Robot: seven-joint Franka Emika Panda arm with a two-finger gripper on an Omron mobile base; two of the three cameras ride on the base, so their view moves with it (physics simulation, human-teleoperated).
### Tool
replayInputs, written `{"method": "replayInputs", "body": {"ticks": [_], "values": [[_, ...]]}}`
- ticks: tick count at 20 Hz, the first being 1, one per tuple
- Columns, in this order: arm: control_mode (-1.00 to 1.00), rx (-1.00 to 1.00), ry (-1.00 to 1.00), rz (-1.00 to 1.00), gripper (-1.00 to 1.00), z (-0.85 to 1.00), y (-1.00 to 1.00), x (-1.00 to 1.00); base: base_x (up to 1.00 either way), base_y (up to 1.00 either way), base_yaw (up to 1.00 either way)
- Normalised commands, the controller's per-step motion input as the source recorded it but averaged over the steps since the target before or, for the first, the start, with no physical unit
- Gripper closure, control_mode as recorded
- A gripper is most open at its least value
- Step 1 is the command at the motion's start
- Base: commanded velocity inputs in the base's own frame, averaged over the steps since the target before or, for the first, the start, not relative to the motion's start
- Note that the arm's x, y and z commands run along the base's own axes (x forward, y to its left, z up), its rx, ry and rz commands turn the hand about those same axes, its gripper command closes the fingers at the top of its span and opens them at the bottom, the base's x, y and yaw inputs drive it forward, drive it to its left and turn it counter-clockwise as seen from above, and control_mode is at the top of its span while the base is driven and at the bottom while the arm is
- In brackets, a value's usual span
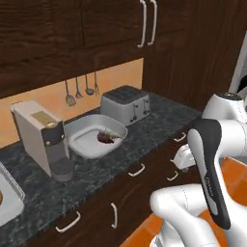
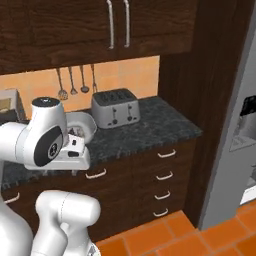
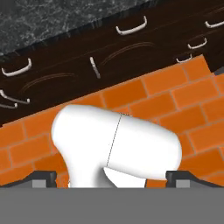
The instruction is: Place one potato and one fish in each tupperware on the nearby counter, to pack two identical lunches.
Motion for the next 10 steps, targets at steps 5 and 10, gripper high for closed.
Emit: {"method": "replayInputs", "body": {"ticks": [5, 10], "values": [[1.0, 0.0, 0.0, 0.0, -1.0, 0.0, 0.0, 0.0, 0.53, -1.0, -0.13], [1.0, 0.0, 0.0, 0.0, -1.0, 0.0, 0.0, 0.0, 0.63, -1.0, 0.23]]}}
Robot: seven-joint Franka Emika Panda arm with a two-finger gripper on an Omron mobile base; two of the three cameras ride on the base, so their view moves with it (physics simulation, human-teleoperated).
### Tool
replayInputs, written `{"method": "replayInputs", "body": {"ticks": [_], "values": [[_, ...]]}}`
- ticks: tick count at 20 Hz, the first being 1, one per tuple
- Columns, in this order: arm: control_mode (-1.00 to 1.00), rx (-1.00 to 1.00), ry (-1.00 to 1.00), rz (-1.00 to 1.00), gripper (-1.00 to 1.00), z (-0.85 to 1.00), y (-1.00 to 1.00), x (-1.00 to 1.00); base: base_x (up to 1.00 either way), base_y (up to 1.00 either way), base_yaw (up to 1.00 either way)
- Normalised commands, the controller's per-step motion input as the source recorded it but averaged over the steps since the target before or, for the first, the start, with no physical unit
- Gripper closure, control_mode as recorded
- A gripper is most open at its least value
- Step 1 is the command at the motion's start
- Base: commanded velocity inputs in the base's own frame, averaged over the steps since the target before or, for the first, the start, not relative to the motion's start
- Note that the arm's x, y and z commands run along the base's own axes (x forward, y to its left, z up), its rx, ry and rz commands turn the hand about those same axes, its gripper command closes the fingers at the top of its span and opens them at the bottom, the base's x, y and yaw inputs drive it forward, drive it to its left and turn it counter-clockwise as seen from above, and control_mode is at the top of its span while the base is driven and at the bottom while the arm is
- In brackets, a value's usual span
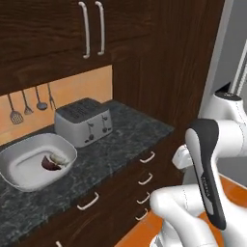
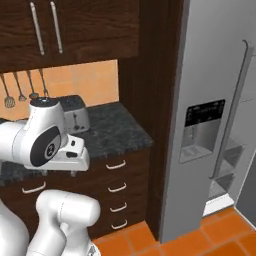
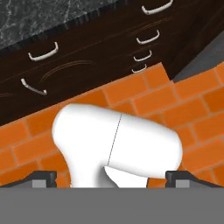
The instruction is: Place one potato and one fish in each tupperware on the nearby counter, to pack two identical lunches.
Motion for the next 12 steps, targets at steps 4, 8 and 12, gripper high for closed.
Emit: {"method": "replayInputs", "body": {"ticks": [4, 8, 12], "values": [[1.0, 0.0, 0.0, 0.0, -1.0, 0.0, 0.0, 0.0, 0.14, -1.0, 0.09], [1.0, 0.0, 0.0, 0.0, -1.0, 0.0, 0.0, 0.0, 0.46, -1.0, 0.11], [1.0, 0.0, 0.0, 0.0, -1.0, 0.0, 0.0, 0.0, 0.66, -1.0, 0.19]]}}
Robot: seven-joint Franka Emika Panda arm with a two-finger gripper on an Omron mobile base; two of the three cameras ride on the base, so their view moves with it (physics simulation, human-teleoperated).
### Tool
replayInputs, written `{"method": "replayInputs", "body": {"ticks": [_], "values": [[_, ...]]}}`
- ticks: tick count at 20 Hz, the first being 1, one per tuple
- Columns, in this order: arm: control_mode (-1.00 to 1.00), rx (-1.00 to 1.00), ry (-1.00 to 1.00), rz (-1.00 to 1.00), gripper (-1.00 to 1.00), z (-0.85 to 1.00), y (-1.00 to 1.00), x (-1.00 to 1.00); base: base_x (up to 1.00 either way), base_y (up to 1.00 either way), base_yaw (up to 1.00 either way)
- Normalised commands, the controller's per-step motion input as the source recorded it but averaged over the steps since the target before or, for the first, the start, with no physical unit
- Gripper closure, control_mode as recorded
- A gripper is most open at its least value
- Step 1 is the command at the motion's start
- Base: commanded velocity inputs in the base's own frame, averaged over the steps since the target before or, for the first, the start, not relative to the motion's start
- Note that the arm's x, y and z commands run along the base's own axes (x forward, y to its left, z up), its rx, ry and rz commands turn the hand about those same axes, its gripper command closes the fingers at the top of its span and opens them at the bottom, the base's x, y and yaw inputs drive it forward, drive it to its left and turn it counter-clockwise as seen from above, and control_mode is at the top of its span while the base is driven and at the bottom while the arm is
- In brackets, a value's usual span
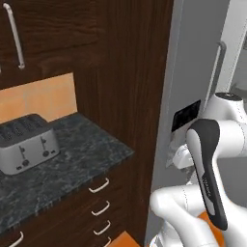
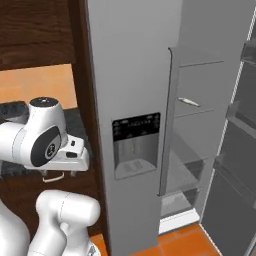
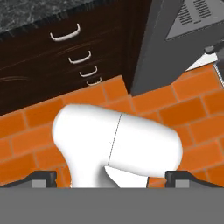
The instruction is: Place one potato and one fish in each tupperware on the nearby counter, to pack two identical lunches.
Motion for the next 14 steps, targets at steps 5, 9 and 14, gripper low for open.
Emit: {"method": "replayInputs", "body": {"ticks": [5, 9, 14], "values": [[1.0, 0.0, 0.0, 0.0, -1.0, 0.0, 0.0, 0.0, 0.44, -1.0, 0.16], [1.0, 0.0, 0.0, 0.0, -1.0, 0.0, 0.0, 0.0, 0.55, -1.0, 0.2], [1.0, 0.0, 0.0, 0.0, -1.0, 0.0, 0.0, 0.0, 0.29, -1.0, 0.29]]}}
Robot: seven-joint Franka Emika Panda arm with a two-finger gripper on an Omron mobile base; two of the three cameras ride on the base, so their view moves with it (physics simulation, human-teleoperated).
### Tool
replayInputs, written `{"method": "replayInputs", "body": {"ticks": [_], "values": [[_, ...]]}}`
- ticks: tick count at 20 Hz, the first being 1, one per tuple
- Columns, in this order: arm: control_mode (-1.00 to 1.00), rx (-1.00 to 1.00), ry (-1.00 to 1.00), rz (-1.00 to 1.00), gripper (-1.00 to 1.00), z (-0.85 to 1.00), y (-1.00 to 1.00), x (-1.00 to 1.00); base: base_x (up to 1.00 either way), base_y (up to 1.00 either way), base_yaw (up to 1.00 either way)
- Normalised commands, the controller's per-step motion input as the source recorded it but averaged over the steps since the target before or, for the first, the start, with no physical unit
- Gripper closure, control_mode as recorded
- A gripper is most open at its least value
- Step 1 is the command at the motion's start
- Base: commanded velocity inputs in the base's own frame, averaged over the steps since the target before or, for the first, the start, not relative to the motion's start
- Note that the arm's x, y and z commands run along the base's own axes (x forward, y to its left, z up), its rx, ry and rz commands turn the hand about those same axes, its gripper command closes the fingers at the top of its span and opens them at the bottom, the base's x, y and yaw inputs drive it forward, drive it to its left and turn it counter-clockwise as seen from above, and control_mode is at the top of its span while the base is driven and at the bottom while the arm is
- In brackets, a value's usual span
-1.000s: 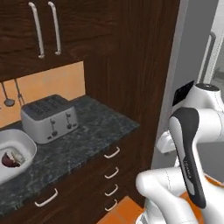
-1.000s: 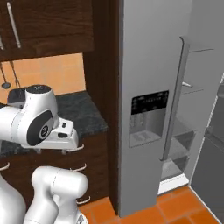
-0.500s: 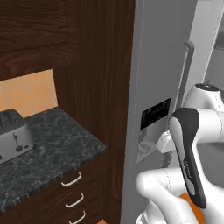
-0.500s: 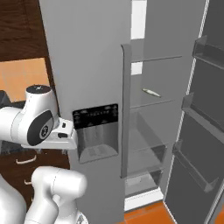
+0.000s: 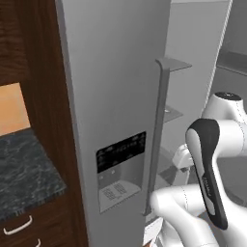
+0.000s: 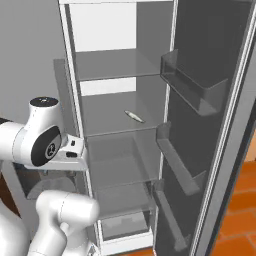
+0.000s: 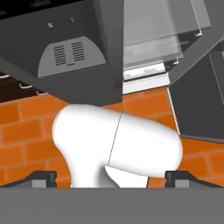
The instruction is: Place one potato and one fish in each tupperware on the nearby counter, to pack two identical lunches.
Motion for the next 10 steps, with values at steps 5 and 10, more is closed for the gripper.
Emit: {"method": "replayInputs", "body": {"ticks": [5, 10], "values": [[1.0, 0.0, 0.0, 0.0, -1.0, 0.0, 0.0, 0.0, 0.02, -0.69, 0.34], [1.0, 0.0, 0.0, 0.0, -1.0, 0.0, 0.0, 0.0, 0.27, -0.08, 0.07]]}}
